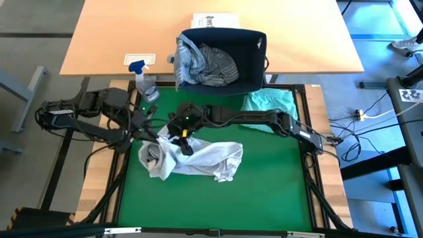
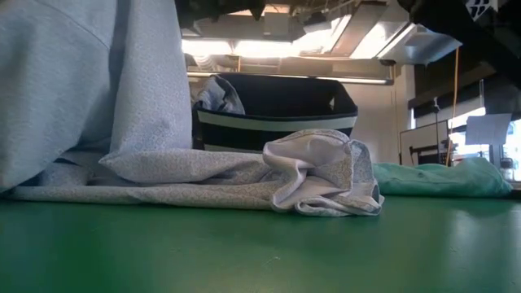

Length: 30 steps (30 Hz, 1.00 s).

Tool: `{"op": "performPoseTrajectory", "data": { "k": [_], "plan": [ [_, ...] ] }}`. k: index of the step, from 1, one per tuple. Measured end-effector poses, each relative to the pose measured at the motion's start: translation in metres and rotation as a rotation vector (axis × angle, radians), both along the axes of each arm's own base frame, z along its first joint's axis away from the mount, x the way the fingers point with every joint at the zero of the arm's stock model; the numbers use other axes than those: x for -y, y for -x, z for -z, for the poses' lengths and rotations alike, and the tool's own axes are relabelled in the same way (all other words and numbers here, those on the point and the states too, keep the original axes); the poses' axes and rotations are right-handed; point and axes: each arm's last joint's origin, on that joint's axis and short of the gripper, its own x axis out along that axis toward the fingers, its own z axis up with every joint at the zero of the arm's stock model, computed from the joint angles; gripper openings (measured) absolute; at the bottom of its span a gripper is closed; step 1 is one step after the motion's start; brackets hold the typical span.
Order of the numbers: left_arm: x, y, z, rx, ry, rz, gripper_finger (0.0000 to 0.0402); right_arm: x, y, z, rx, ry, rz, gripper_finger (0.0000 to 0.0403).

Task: Fold laundry
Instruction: Remove the white polo shirt from the blue laundry bin

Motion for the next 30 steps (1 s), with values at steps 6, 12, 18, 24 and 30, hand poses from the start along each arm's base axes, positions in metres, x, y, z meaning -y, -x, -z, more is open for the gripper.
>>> {"op": "performPoseTrajectory", "data": {
  "k": [6, 12, 18, 24, 30],
  "plan": [
    [0.000, 0.001, 0.003, -0.048, 0.032, -0.029, 0.0008, 0.007, 0.004, -0.013, 0.015, -0.004, 0.051, 0.0012],
    [0.002, 0.001, 0.017, -0.173, 0.084, -0.077, 0.0008, 0.010, 0.054, -0.093, 0.104, 0.202, 0.184, 0.0003],
    [0.005, -0.007, 0.034, -0.241, 0.061, -0.177, 0.0009, 0.013, 0.123, -0.151, 0.037, 0.347, 0.305, 0.0002],
    [0.007, -0.041, 0.063, -0.225, 0.052, -0.291, 0.0009, 0.011, 0.188, -0.167, -0.252, 0.261, 0.376, 0.0002],
    [0.015, -0.099, 0.099, -0.192, 0.102, -0.267, 0.0009, 0.001, 0.226, -0.165, -0.462, 0.435, 0.476, 0.0002]
  ]
}}
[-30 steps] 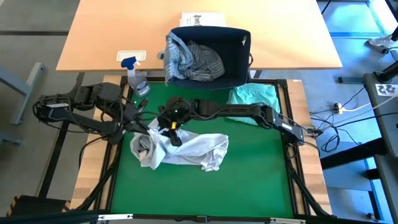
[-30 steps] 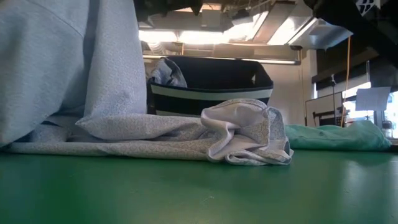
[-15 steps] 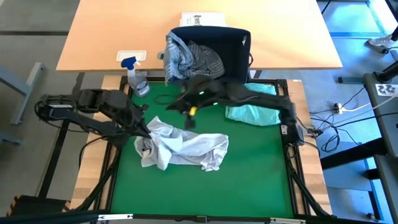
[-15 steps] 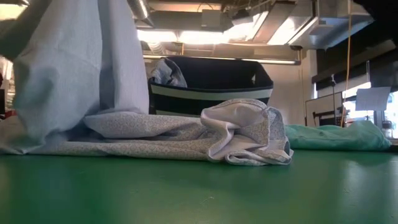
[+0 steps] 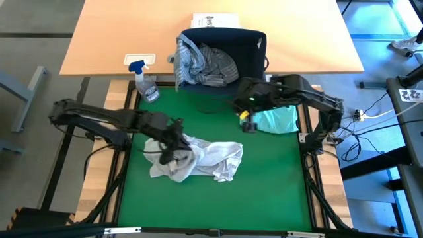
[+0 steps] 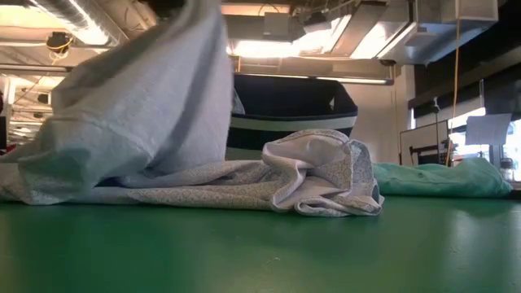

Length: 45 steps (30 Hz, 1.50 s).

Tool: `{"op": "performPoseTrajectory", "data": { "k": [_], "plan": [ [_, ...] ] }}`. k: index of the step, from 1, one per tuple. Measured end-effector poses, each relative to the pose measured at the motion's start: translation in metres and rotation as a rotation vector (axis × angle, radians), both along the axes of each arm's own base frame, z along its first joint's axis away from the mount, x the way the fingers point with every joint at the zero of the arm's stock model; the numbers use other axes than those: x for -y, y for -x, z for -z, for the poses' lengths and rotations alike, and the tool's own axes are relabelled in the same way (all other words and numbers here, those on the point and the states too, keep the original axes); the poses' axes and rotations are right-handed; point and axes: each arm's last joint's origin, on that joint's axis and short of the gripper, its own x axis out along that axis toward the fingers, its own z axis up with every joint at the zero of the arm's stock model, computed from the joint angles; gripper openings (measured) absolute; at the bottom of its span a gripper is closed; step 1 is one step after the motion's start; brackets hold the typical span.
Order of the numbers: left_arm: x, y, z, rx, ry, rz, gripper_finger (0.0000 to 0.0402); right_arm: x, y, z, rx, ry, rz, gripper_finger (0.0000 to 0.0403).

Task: Fold laundry
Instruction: Remove the white polo shirt from the blue laundry bin, then fold the white polo shirt

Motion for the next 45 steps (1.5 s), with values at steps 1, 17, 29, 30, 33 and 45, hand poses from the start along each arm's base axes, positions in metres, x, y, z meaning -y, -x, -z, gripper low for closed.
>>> {"op": "performPoseTrajectory", "data": {
  "k": [1, 17, 29, 30, 33, 45],
  "plan": [
    [0.003, -0.009, 0.006, -0.001, 0.007, 0.009, 0.0009, -0.002, 0.004, -0.003, 0.005, 0.013, -0.001, 0.0002],
    [0.008, -0.002, -0.022, -0.532, 0.360, -0.281, 0.0128, 0.014, 0.007, -0.007, 0.006, 0.034, -0.187, 0.0002],
    [0.128, -0.010, 0.020, -0.374, 0.385, -0.445, 0.0122, 0.011, 0.010, -0.005, -0.016, -0.054, -0.272, 0.0002],
    [0.136, -0.015, 0.028, -0.366, 0.391, -0.440, 0.0122, 0.011, 0.010, -0.005, -0.012, -0.075, -0.280, 0.0002],
    [0.153, -0.028, 0.055, -0.398, 0.360, -0.435, 0.0122, 0.009, 0.010, -0.005, -0.006, -0.120, -0.305, 0.0002],
    [0.145, -0.059, 0.136, -0.477, 0.084, -0.630, 0.0122, 0.008, 0.010, -0.005, -0.009, -0.148, -0.297, 0.0002]
  ]
}}
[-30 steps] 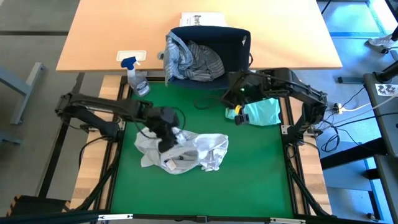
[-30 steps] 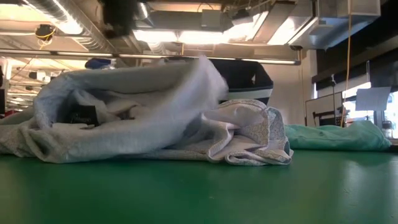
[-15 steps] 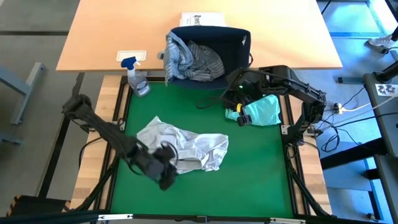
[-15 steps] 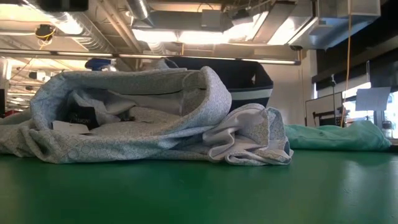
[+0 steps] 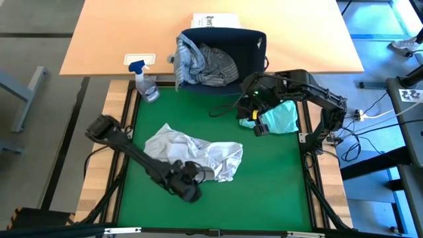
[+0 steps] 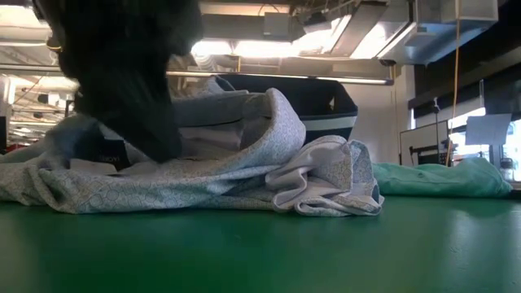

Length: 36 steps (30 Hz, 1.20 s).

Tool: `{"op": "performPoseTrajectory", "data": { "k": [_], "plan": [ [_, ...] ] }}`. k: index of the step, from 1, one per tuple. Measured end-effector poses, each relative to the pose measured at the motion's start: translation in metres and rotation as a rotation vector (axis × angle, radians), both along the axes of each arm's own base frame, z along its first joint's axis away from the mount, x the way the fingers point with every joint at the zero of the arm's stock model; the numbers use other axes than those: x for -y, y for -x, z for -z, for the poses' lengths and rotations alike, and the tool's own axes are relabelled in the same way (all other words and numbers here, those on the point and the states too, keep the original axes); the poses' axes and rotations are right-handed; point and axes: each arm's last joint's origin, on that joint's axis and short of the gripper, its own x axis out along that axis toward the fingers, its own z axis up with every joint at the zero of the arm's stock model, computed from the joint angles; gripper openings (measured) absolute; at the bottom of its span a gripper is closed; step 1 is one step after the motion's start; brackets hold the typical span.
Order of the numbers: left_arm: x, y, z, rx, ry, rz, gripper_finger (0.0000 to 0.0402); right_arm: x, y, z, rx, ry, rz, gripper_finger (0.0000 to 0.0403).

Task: Fold laundry
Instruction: Fold the white polo shirt

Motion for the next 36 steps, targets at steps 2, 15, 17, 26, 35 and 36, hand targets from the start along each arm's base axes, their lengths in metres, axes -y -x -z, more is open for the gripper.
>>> {"op": "performPoseTrajectory", "data": {
  "k": [2, 15, 17, 26, 35, 36],
  "plan": [
    [-0.004, -0.004, 0.009, -0.031, -0.053, 0.039, 0.0122, 0.000, 0.000, 0.000, 0.000, 0.000, 0.000, 0.0002],
    [-0.025, -0.016, 0.032, -0.201, -0.251, 0.336, 0.0075, 0.001, 0.000, 0.000, 0.000, 0.018, 0.016, 0.0002],
    [-0.032, -0.013, 0.023, -0.249, -0.261, 0.382, 0.0032, 0.002, 0.000, 0.000, -0.002, 0.039, 0.031, 0.0002],
    [-0.070, 0.026, -0.103, -0.041, -0.257, 0.515, 0.0009, 0.002, -0.001, 0.000, 0.004, 0.043, 0.060, 0.0003],
    [-0.122, 0.102, -0.201, 0.361, -0.249, 0.368, 0.0014, 0.002, -0.005, -0.002, 0.039, -0.044, 0.176, 0.0003],
    [-0.127, 0.110, -0.208, 0.394, -0.277, 0.356, 0.0014, 0.003, -0.009, -0.002, 0.047, -0.063, 0.200, 0.0003]
  ]
}}
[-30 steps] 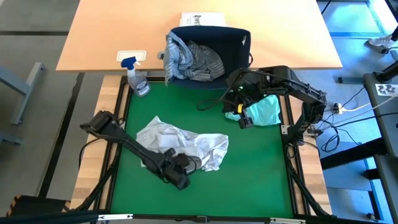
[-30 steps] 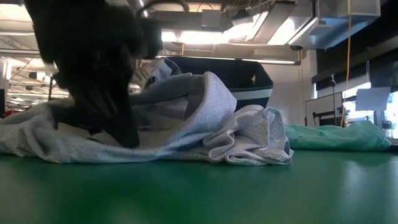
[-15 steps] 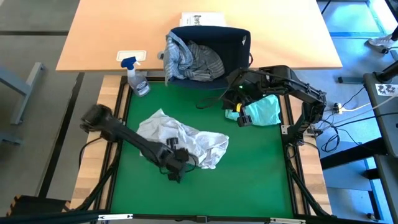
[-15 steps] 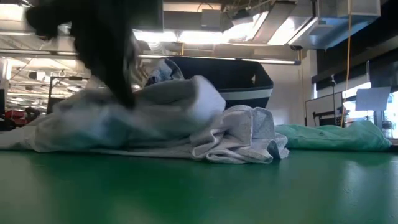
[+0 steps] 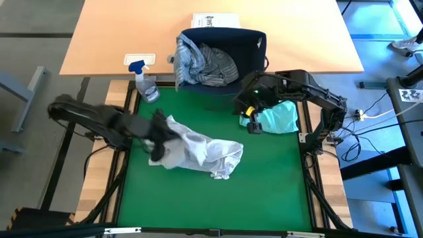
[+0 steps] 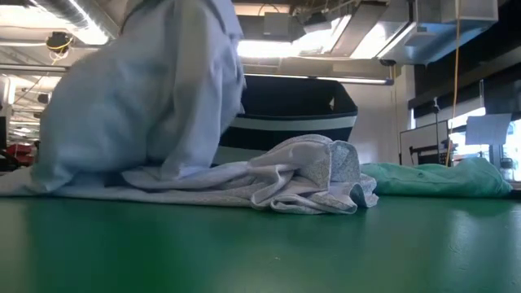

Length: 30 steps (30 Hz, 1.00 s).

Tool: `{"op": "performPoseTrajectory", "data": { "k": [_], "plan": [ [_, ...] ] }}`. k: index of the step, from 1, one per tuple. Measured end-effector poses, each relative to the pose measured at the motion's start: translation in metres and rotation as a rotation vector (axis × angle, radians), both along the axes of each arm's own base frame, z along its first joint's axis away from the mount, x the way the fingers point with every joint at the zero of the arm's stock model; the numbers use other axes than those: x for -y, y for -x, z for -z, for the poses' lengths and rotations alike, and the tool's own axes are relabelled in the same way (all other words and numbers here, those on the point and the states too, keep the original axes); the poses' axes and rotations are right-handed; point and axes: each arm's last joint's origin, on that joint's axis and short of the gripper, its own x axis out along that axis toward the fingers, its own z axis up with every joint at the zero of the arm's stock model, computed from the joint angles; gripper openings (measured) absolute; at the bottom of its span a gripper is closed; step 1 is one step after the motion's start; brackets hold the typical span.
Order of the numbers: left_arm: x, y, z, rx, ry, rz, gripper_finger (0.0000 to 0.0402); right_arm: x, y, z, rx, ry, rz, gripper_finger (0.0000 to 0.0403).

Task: Fold laundry
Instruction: Fold the white polo shirt

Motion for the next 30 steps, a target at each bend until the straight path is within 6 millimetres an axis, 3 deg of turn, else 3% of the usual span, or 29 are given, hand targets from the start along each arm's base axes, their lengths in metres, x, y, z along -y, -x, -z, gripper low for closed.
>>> {"op": "performPoseTrajectory", "data": {
  "k": [4, 8, 15, 21, 30],
  "plan": [
    [-0.014, 0.028, -0.021, 0.123, -0.107, 0.037, 0.0015, 0.002, -0.018, 0.006, 0.033, -0.035, 0.086, 0.0006],
    [-0.020, 0.047, -0.032, 0.189, -0.186, 0.073, 0.0015, 0.004, -0.044, 0.024, 0.019, -0.026, 0.127, 0.0046],
    [-0.021, 0.060, -0.037, 0.230, -0.193, 0.177, 0.0015, 0.010, -0.097, 0.072, -0.045, -0.020, 0.111, 0.0157],
    [-0.021, 0.065, -0.039, 0.241, -0.222, 0.232, 0.0015, 0.006, -0.138, 0.107, 0.006, -0.085, -0.102, 0.0196],
    [-0.020, 0.063, -0.035, 0.206, -0.238, 0.250, 0.0015, -0.017, -0.159, 0.091, 0.317, 0.003, -0.363, 0.0183]
  ]
}}
